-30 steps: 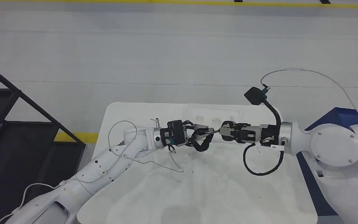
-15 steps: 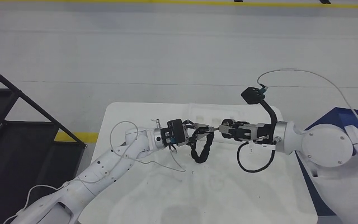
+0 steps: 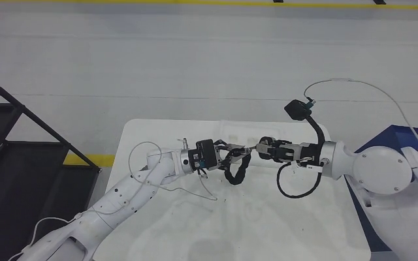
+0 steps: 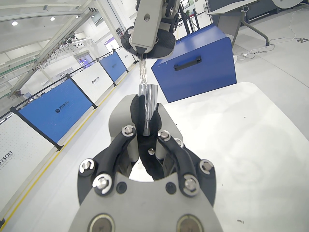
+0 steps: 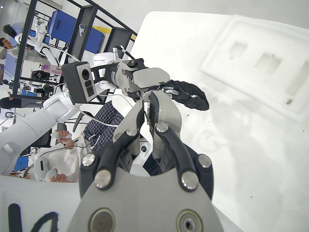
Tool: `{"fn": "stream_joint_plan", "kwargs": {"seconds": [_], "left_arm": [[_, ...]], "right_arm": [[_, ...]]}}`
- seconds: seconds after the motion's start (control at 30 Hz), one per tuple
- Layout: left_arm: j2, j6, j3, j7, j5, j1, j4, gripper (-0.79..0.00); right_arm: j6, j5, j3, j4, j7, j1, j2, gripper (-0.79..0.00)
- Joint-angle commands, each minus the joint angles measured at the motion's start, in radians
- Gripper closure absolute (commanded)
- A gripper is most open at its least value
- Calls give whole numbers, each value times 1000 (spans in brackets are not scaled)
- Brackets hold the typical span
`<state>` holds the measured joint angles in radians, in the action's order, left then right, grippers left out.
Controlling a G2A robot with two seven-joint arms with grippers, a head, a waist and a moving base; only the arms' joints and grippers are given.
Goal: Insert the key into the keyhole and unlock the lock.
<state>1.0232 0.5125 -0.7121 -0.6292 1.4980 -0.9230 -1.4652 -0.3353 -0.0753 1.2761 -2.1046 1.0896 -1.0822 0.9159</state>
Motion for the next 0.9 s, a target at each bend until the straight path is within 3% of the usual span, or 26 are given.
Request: {"fn": "stream_joint_plan", "kwargs": {"seconds": [0.0, 0.87], "left_arm": [[2, 1, -5, -1, 2, -3, 0, 0], [18, -12, -65, -4, 79, -42, -14, 0]], "right_arm": [[0, 4, 0, 1, 0, 0, 0, 0], [-30, 14, -31, 7, 12, 23, -4, 0]]}}
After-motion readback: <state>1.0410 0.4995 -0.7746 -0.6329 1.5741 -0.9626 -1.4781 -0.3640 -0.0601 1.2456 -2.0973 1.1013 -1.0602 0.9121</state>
